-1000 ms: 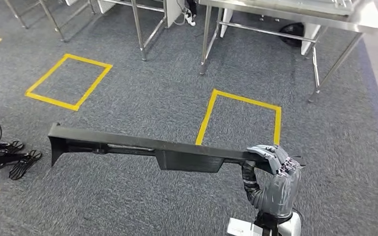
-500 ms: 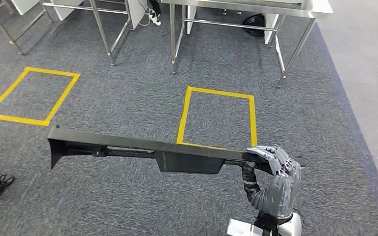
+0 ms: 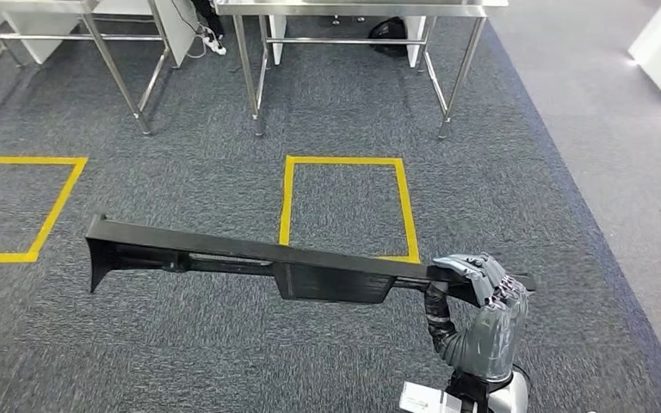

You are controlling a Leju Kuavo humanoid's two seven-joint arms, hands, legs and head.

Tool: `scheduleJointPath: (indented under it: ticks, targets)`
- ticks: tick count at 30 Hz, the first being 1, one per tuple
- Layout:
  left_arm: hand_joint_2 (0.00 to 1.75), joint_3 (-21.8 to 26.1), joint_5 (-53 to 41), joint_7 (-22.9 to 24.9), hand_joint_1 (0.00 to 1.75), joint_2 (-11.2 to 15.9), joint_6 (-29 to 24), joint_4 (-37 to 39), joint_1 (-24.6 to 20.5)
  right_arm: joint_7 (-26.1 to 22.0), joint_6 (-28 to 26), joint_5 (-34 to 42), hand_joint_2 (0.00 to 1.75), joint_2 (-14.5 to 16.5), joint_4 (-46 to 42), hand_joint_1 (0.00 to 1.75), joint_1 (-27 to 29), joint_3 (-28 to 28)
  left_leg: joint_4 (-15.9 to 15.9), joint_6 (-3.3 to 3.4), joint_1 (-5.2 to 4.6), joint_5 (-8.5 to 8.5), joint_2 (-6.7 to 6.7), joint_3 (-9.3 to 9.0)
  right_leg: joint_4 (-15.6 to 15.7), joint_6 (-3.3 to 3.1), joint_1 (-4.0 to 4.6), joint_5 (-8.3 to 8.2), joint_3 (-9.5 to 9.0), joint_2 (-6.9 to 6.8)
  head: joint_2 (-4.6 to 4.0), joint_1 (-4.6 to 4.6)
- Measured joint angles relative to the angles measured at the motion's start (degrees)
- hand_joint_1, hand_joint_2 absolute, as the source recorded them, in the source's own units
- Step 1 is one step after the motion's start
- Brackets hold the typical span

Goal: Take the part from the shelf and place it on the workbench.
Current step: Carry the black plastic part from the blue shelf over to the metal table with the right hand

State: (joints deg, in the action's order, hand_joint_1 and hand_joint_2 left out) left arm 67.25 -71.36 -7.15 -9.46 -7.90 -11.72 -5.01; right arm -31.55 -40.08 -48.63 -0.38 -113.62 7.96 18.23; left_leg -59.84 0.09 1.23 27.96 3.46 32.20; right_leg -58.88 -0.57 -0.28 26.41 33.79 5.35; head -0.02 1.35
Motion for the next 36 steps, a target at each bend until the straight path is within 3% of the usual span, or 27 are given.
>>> scheduleJointPath:
  ticks: [2, 4, 7, 9, 10, 13, 15, 18, 23, 29, 32, 34, 36]
  targets:
    - [1.75, 0.0, 0.01, 0.0, 0.0, -0.02, -0.01, 0.0, -0.09, -0.01, -0.01, 0.0, 1.75, -0.02, -0.01, 1.75, 0.07, 0.0, 0.31, 0.76, -0.12, -0.21, -0.98, -0.15, 0.14, 0.66, -0.16, 0.01, 0.23, 0.72, 0.0, -0.01]
    - [1.75, 0.0, 0.01, 0.02, 0.0, -0.04, -0.01, 0.0, -0.13, -0.01, -0.02, 0.0, 1.75, -0.04, -0.02, 1.75, 0.1, 0.0, 1.02, 1.62, 0.03, -0.65, -2.11, -0.44, -1.3, 1.2, -0.36, 1.17, 0.94, -0.55, 0.0, 0.01]
    - [1.75, 0.0, 0.0, 0.01, 0.0, -0.04, -0.01, 0.0, -0.02, -0.01, -0.01, 0.0, 1.75, -0.07, -0.01, 1.75, -0.02, 0.01, 1.5, 2.2, 0.11, -0.81, -3.95, -0.58, -11.11, 2.01, -0.76, 5.77, 5.87, -4.38, 0.01, 0.01]
    - [1.75, 0.0, 0.01, 0.06, 0.0, -0.04, -0.08, 0.0, 0.13, 0.01, -0.01, 0.0, 1.75, -0.08, 0.02, 1.75, 0.04, 0.02, 1.48, 2.14, 0.08, -0.62, -4.99, -0.63, -15.51, 2.44, -0.98, 6.58, 8.37, -5.04, 0.0, 0.01]
    - [1.75, 0.0, 0.02, 0.17, 0.0, -0.05, -0.18, 0.0, 0.12, 0.01, 0.0, 0.01, 1.75, -0.08, 0.02, 1.75, 0.06, 0.02, 1.47, 2.03, 0.07, -0.5, -5.36, -0.73, -14.57, 2.51, -1.01, 5.4, 8.0, -5.13, 0.0, 0.01]
    - [1.75, 0.0, 0.05, 0.6, 0.0, -0.13, -0.51, 0.0, -0.13, -0.1, 0.01, 0.04, 1.75, -0.06, 0.0, 1.75, 0.04, 0.02, 1.47, 1.44, -0.04, -0.07, -5.97, -1.29, -3.3, 1.9, -0.75, 0.24, 2.17, -5.84, 0.0, 0.02]
    - [1.75, 0.0, 0.06, 0.69, 0.0, -0.13, -0.6, 0.0, -0.22, -0.23, 0.01, 0.0, 1.75, -0.02, -0.01, 1.75, 0.02, 0.02, 1.37, 1.12, -0.28, 0.28, -6.06, -1.44, 0.73, 1.55, -0.47, -0.53, 0.08, -6.23, 0.0, 0.02]
    - [1.75, 0.0, 0.07, 0.7, 0.0, -0.07, -0.8, 0.0, -0.23, -0.28, 0.01, -0.39, 1.75, 0.03, -0.02, 1.75, 0.05, -0.01, 1.41, 1.11, -0.38, 0.57, -6.07, -1.64, 0.91, 1.62, -0.41, -0.36, -0.12, -6.05, -0.01, 0.01]
    - [1.75, 0.0, 0.07, 0.7, 0.0, -0.08, -0.97, 0.0, -0.22, -0.23, 0.01, -1.07, 1.75, 0.04, -0.02, 1.75, 0.03, -0.02, 2.04, 0.59, -0.26, 0.43, -6.03, -2.16, 0.85, 1.08, -0.28, -0.04, -0.32, -6.03, 0.0, 0.01]
    - [1.75, 0.0, 0.03, 0.71, 0.0, -0.01, -1.09, 0.0, -0.22, 0.11, 0.01, -2.58, 1.75, 0.27, 0.01, 1.75, 0.02, -0.02, 1.86, 0.74, -0.36, 0.61, -6.03, -2.1, 0.85, 1.04, -0.44, -0.06, -0.37, -6.07, 0.0, 0.01]
    - [1.75, 0.0, 0.02, 0.73, 0.0, 0.0, -1.1, 0.0, -0.21, 0.14, 0.01, -2.85, 1.75, 0.46, -0.01, 1.75, -0.02, -0.02, 2.83, 1.05, -0.19, 0.13, -5.9, -2.5, 1.26, 1.43, -0.41, -0.15, -0.9, -6.29, -0.01, 0.01]
    - [1.75, 0.0, 0.02, 0.73, 0.0, -0.05, -1.1, 0.0, -0.23, 0.14, 0.01, -2.87, 1.75, 0.5, -0.02, 1.75, -0.1, -0.02, 4.34, 1.39, 0.33, -0.7, -5.57, -3.44, -0.58, 1.89, -0.4, 1.31, -0.37, -6.12, 0.0, 0.01]
    - [1.75, 0.0, 0.01, 0.73, 0.0, -0.09, -1.12, 0.0, -0.23, 0.14, 0.01, -2.9, 1.75, 0.5, 0.03, 1.75, -0.11, -0.02, 4.91, 1.57, 0.56, -1.14, -5.15, -3.77, -7.01, 2.45, -0.72, 4.67, 2.65, -5.81, 0.0, 0.02]
